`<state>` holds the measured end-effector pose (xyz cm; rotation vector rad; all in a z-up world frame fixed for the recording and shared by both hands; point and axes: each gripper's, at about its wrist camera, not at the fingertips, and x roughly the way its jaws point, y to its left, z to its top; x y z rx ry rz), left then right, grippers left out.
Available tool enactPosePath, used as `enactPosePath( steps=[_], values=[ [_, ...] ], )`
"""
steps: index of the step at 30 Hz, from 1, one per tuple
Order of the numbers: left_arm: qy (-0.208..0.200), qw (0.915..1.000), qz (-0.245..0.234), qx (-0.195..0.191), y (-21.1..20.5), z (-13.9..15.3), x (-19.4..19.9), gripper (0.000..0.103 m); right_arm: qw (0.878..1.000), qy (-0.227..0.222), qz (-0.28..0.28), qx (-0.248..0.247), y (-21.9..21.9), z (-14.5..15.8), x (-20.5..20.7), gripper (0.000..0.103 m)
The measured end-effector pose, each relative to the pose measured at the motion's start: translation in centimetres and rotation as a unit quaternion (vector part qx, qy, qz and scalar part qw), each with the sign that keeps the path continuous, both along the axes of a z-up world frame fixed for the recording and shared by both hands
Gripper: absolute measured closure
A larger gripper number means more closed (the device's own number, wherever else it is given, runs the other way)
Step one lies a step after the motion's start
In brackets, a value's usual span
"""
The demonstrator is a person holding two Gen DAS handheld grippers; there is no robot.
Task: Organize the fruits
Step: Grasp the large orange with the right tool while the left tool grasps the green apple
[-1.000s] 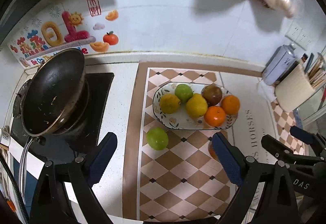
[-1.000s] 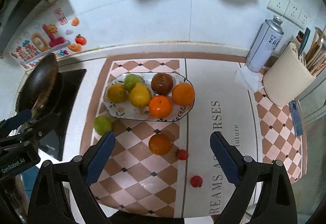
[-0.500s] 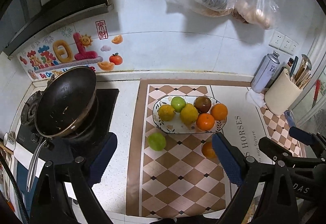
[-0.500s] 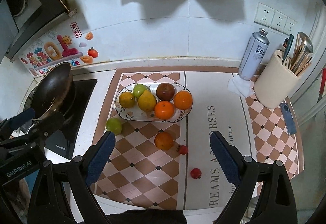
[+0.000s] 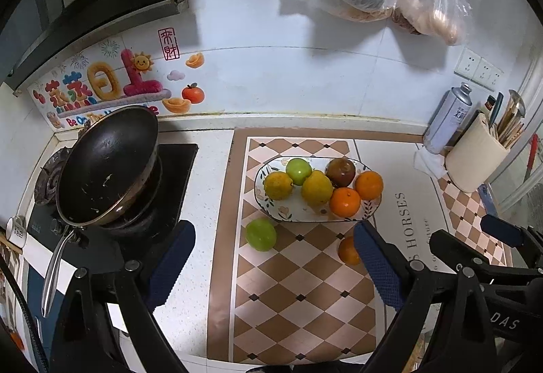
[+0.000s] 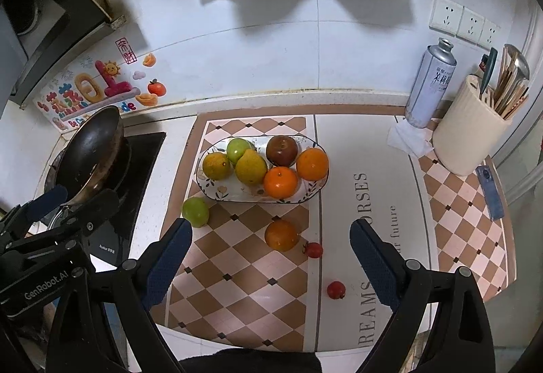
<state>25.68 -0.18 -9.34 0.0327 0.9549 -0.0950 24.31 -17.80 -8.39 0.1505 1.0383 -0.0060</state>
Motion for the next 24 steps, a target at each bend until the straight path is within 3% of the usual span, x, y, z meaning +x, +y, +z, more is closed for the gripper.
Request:
enactPosePath(
  steps=[5, 11, 19, 24],
  values=[
    [0.014, 0.9998, 0.012, 0.002, 0.1, -1.4, 1.9, 0.008, 0.999, 0.023, -0.009, 0.022, -1.1, -2.4, 2.3, 0.007],
    [0.066, 0.9972, 0.029, 0.021, 1.1, -6.3, 5.9, 0.002, 0.992, 0.114, -0.02, 0.058, -3.2, -10.5, 6.2, 0.007],
    [0.187, 0.98, 0.064, 0.019, 3.1, -15.6, 11.1, 0.002, 0.972, 0.213, -0.02, 0.095, -2.7, -21.5, 9.3, 0.007],
    [0.236, 0.9694, 0.062, 0.022, 2.9, -19.6, 12.8, 0.002, 0.97, 0.231, -0.012, 0.08, -1.8, -24.5, 10.5, 0.011]
  ],
)
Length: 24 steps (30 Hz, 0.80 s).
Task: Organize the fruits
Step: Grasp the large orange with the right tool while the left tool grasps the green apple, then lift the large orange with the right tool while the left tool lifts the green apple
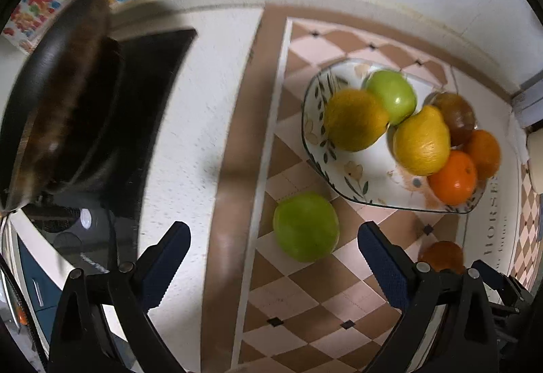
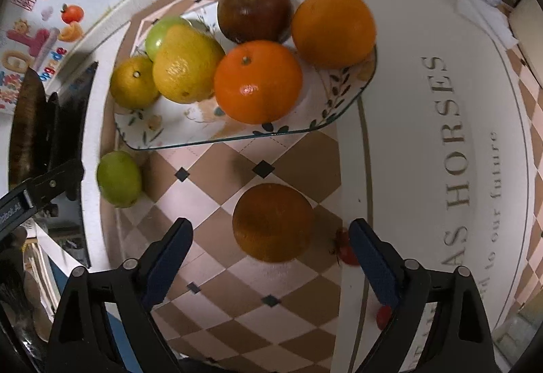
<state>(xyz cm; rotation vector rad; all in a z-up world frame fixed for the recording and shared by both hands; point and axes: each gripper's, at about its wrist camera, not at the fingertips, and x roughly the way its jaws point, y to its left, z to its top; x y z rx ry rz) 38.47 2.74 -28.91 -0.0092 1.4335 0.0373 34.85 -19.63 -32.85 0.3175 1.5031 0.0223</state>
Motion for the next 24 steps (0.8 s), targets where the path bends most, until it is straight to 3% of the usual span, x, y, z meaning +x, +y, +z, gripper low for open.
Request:
enactPosePath(
  steps=[10, 13, 15, 18, 24],
  values=[
    [0.045, 0.9982, -0.038, 0.0, -2.0, -4.4, 0.7, 0.004, 0.999, 0.027, 0.018, 0.0, 1.1, -2.5, 1.7, 0.026],
    [0.042, 0.998, -0.046, -0.004, -2.2, -4.7, 0.6, 0.012, 0.999, 0.03, 0.021, 0.001, 1.2, -3.1, 1.8, 0.032],
    [0.04, 0.998, -0.049, -0.005, -2.2, -4.9, 0.5, 0.032, 0.999, 0.031, 0.02, 0.004, 1.4, -3.3, 1.9, 0.036],
    [0.042, 0.9978, -0.048, -0.017, -1.9, -5.3, 0.4, 0.048, 0.999, 0.03, 0.02, 0.003, 1.6, -3.5, 2.0, 0.043],
    [0.024, 0.9985, -0.048, -0.012, -1.7, -5.4, -0.2, 0.049, 0.999, 0.02, 0.032, -0.001, 1.3, -3.1, 1.8, 0.044]
  ],
)
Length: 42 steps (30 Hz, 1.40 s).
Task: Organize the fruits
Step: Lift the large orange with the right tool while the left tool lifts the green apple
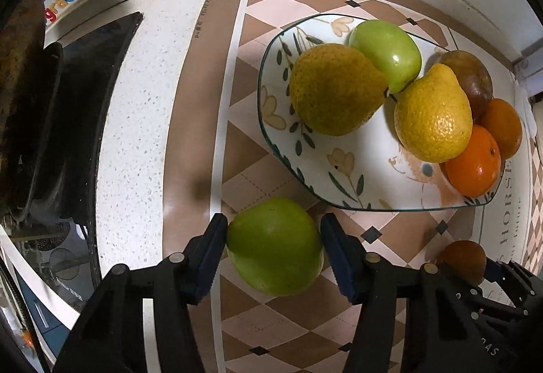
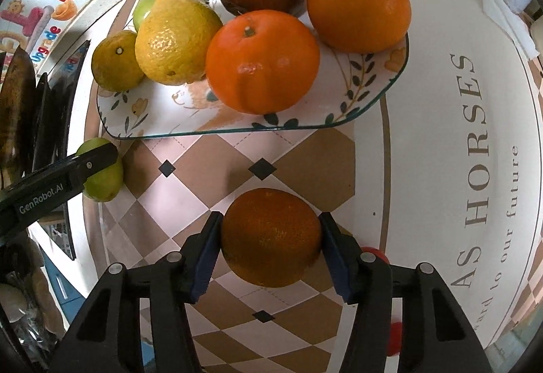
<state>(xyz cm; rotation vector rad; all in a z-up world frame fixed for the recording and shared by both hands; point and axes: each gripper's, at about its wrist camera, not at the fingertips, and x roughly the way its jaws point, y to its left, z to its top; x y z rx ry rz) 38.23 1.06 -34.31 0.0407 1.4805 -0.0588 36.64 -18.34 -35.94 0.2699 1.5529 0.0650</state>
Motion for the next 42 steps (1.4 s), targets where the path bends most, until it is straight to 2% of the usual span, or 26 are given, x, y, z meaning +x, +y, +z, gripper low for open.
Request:
enactPosePath(
  steps=[5, 9, 10, 12, 14, 16, 18, 20, 22, 23, 26, 27, 31, 34, 37, 42],
  values=[
    [-0.003, 0.9998, 0.002, -0.018, 0.3, 0.5, -0.6, 0.049, 1.0, -0.005, -0.004, 0.025, 0.1, 0.7, -0.7, 0.045],
    [-0.005, 0.9986, 0.009, -0.053, 1.1, 2.3, -1.1, 0.051, 0.999, -0.021, -0.008, 0.048, 0.1, 2.4, -0.9, 0.045],
    [-0.009, 0.9982, 0.01, -0.058, 1.1, 3.0, -1.2, 0.054, 0.998, -0.024, -0.009, 0.051, 0.0, 2.7, -0.9, 0.045],
    [-0.021, 0.9972, 0.008, -0.072, 1.5, 4.5, -1.0, 0.071, 0.998, -0.031, -0.014, 0.062, -0.4, 3.6, -1.0, 0.045],
    [-0.03, 0.9961, 0.0, -0.084, 1.5, 6.2, -1.1, 0.071, 0.997, -0.036, -0.016, 0.068, -0.8, 4.3, -0.8, 0.045],
    [-0.036, 0.9968, -0.017, -0.069, 0.9, 6.7, -0.6, 0.07, 0.997, -0.039, -0.018, 0.065, -1.2, 4.6, -0.5, 0.045],
    [-0.036, 0.9977, -0.016, -0.055, 1.1, 6.1, -0.2, 0.07, 0.997, -0.036, -0.017, 0.062, -1.4, 4.5, -0.3, 0.045],
    [-0.005, 0.9987, -0.019, -0.048, 1.8, 4.5, 0.0, 0.07, 0.997, -0.033, -0.017, 0.064, -1.6, 4.6, -0.7, 0.045],
    [0.022, 0.9969, -0.007, -0.075, 2.7, 3.2, -1.1, 0.065, 0.997, -0.031, -0.022, 0.068, -2.2, 4.5, -1.3, 0.045],
    [0.034, 0.996, -0.004, -0.083, 3.0, 2.7, -2.0, 0.058, 0.997, -0.029, -0.026, 0.071, -2.3, 4.4, -1.3, 0.045],
    [0.063, 0.9941, -0.014, -0.087, 2.2, 1.1, -3.8, 0.056, 0.996, -0.022, -0.037, 0.077, -2.9, 3.8, -2.1, 0.045],
    [0.051, 0.9934, -0.008, -0.102, 2.1, 1.4, -4.4, 0.051, 0.996, -0.019, -0.04, 0.078, -3.2, 3.6, -2.4, 0.045],
    [0.068, 0.9921, -0.035, -0.1, -0.3, 1.3, -5.4, 0.051, 0.996, -0.015, -0.044, 0.073, -4.0, 3.4, -3.3, 0.045],
    [0.088, 0.9904, -0.065, -0.085, -2.4, 0.1, -6.4, 0.049, 0.996, -0.013, -0.052, 0.065, -5.0, 3.3, -3.9, 0.045],
    [0.088, 0.9908, -0.086, -0.056, -3.4, -0.6, -7.3, 0.048, 0.995, -0.015, -0.068, 0.065, -6.3, 3.4, -4.5, 0.045],
    [0.112, 0.9892, -0.066, -0.069, -2.5, -1.2, -8.0, 0.048, 0.995, -0.019, -0.075, 0.07, -6.9, 3.6, -5.1, 0.045]
  ],
)
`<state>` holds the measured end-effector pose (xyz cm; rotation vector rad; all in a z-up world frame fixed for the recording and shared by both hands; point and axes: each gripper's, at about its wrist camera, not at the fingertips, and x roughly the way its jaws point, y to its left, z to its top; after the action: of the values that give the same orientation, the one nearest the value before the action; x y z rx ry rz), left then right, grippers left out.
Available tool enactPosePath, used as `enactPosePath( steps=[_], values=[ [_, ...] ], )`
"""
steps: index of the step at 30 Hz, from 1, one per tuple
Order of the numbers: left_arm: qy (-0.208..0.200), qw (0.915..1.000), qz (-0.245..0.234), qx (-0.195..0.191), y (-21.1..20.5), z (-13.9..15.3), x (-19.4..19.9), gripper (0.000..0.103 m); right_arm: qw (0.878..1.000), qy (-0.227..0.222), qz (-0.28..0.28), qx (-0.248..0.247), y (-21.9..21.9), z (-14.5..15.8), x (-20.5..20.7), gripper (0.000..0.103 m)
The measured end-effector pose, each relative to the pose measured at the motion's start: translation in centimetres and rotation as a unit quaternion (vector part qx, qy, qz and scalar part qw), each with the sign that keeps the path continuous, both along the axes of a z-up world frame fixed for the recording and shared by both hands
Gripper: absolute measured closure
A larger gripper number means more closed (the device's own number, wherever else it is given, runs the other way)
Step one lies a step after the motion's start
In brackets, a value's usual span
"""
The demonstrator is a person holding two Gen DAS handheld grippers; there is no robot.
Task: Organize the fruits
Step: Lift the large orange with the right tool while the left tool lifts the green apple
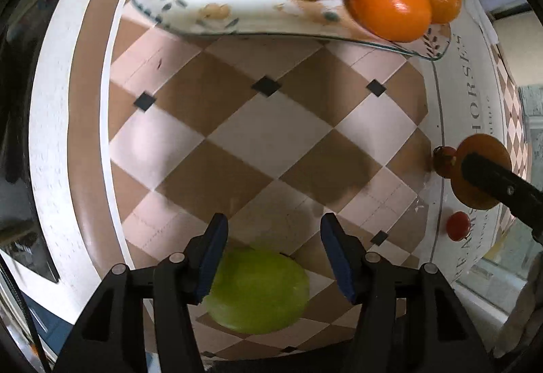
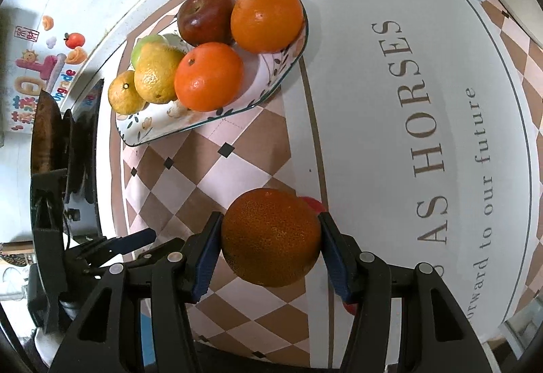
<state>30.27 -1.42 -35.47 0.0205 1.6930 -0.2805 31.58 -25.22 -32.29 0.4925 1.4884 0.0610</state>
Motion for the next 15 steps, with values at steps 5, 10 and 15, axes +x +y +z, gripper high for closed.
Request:
enactPosePath(
  steps=[5, 10, 15],
  values=[
    [-0.022, 0.9994, 0.013, -0.023, 2.1, 3.3, 0.1, 0.048, 1.0, -0.004, -0.002, 0.014, 0.0, 0.5, -0.6, 0.045],
    [-0.003, 0.9988, -0.045, -0.018, 1.9, 4.9, -3.5, 0.045, 1.0, -0.007, -0.001, 0.021, -0.2, 1.0, -1.2, 0.045],
    [0.04, 0.9946, -0.093, 0.02, -0.1, 1.2, -6.0, 0.041, 1.0, -0.006, -0.006, 0.024, -0.7, 0.8, -1.3, 0.045]
  ],
)
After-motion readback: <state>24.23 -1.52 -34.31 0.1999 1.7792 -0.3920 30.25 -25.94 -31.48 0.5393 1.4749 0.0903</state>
